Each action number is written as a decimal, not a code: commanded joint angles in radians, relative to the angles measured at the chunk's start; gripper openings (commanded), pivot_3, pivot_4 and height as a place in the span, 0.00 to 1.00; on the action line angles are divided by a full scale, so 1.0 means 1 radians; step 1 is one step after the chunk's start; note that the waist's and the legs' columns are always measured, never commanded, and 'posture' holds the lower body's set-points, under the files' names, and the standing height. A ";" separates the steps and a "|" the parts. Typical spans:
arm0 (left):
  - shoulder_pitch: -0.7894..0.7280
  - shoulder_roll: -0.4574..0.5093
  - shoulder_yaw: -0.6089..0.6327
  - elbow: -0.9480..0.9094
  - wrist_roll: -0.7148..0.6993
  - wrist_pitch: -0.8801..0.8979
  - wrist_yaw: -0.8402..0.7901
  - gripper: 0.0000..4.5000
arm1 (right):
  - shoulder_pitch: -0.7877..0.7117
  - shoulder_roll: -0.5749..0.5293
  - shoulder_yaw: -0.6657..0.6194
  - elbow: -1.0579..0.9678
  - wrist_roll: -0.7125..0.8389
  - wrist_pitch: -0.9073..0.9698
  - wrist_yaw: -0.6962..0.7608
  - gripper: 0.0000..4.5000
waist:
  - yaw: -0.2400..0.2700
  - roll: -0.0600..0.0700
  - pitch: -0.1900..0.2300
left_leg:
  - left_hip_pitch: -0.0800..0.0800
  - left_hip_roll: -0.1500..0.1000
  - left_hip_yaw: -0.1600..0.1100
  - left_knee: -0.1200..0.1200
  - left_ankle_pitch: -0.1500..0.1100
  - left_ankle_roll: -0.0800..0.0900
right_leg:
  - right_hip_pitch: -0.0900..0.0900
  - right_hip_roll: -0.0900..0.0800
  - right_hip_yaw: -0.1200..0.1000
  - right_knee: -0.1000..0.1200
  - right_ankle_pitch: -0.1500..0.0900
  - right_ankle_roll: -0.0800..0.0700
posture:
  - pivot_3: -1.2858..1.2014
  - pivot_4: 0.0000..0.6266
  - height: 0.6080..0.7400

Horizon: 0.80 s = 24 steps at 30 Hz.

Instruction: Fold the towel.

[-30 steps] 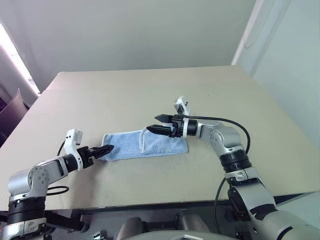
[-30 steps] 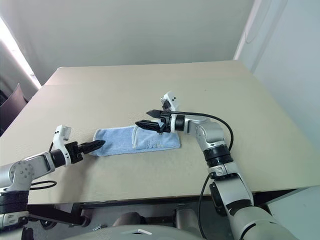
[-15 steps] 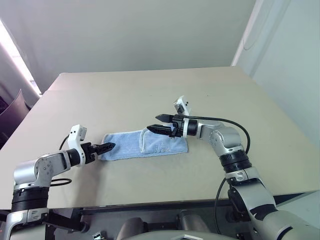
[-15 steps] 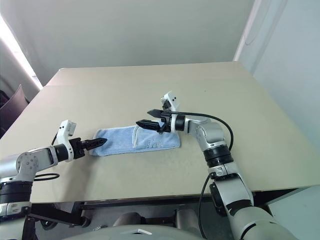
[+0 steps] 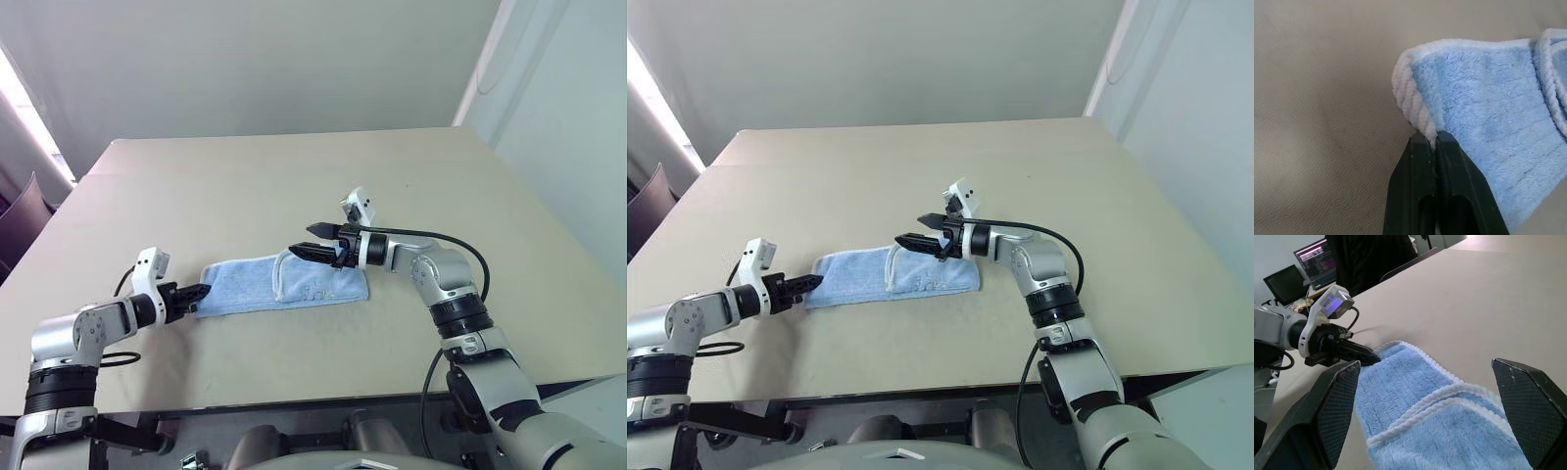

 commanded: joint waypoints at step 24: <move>0.039 0.304 0.209 -0.119 -0.139 0.159 -0.168 0.00 | -0.022 0.019 -0.020 0.028 0.008 -0.010 0.001 1.00 | -0.022 -0.002 0.001 | -0.012 0.001 -0.001 -0.002 0.000 0.000 | -0.013 -0.002 0.000 0.001 0.000 -0.001 | 0.52 0.00 1.00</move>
